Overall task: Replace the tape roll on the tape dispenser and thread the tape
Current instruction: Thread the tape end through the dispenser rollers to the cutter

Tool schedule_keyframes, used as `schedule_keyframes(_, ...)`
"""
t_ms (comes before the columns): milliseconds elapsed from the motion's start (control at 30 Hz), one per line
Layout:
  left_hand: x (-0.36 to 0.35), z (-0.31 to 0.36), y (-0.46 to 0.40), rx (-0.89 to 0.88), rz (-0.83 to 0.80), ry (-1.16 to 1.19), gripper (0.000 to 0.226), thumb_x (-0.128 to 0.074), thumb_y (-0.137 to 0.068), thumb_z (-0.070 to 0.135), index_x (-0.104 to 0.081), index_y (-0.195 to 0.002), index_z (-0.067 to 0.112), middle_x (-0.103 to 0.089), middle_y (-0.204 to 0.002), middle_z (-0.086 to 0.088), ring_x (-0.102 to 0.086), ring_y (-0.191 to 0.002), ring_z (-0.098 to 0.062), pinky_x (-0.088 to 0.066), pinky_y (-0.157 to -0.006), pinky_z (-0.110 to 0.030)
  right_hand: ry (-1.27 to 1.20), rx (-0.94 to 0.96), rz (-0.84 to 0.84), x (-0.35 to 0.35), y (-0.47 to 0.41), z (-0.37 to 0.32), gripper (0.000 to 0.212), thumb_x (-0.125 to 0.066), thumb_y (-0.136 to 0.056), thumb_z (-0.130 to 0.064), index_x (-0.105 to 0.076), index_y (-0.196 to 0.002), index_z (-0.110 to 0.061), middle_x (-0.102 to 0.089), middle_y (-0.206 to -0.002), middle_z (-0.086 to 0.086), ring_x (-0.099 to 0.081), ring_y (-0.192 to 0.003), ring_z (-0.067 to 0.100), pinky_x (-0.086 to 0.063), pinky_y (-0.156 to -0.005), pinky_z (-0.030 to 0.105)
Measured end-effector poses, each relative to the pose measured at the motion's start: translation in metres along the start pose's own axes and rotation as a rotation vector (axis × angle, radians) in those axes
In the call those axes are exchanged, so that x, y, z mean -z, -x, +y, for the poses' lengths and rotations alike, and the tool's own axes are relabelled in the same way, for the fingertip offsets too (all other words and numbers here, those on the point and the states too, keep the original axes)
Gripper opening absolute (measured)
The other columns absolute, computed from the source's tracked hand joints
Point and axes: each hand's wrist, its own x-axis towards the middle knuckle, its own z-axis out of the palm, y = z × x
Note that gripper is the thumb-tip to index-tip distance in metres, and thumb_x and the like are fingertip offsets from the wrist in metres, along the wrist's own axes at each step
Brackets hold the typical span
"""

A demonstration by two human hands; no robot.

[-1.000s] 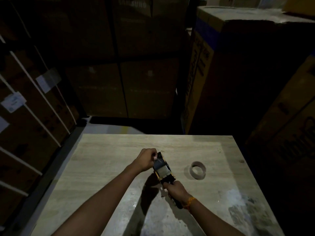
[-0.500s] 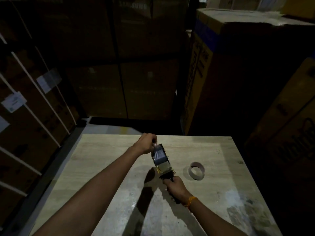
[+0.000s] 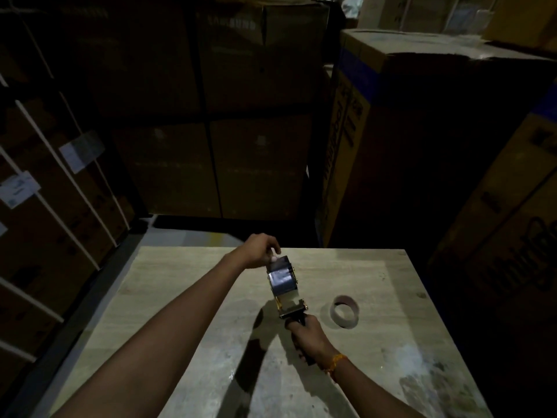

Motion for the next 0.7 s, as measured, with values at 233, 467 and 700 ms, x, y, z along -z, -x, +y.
schedule_keyframes(233,0.036,-0.004,-0.001,0.166,-0.254,0.425,0.021,-0.070,-0.094,0.004,-0.072,-0.112,-0.006,-0.073,-0.097,-0.013,-0.071,-0.086,-0.019,-0.061,-0.068,-0.024,-0.044,-0.018,-0.103,0.008,0.008,-0.004,0.022,-0.065,-0.089,-0.034,-0.064,-0.090,-0.012,-0.054,-0.061,0.007,-0.045,-0.045,0.019,-0.038,-0.045,0.030)
schedule_keyframes(467,0.043,-0.008,-0.003,0.212,-0.398,0.453,0.012,-0.063,-0.098,0.006,-0.074,-0.104,0.004,-0.069,-0.090,-0.006,-0.065,-0.085,-0.016,-0.059,-0.072,-0.027,-0.017,0.114,-0.136,0.016,0.009,-0.007,0.052,-0.075,-0.081,-0.058,-0.058,-0.114,-0.023,-0.072,-0.092,0.003,-0.059,-0.063,0.012,-0.050,-0.055,0.029)
schedule_keyframes(700,0.035,-0.016,-0.002,0.211,-0.438,0.471,0.014,-0.059,-0.100,0.006,-0.072,-0.096,0.009,-0.066,-0.091,-0.009,-0.065,-0.083,-0.017,-0.058,-0.070,-0.028,-0.061,0.188,-0.031,0.009,0.010,0.008,0.065,-0.053,-0.078,-0.082,-0.056,-0.108,-0.025,-0.063,-0.075,0.006,-0.052,-0.055,0.017,-0.042,-0.048,0.028)
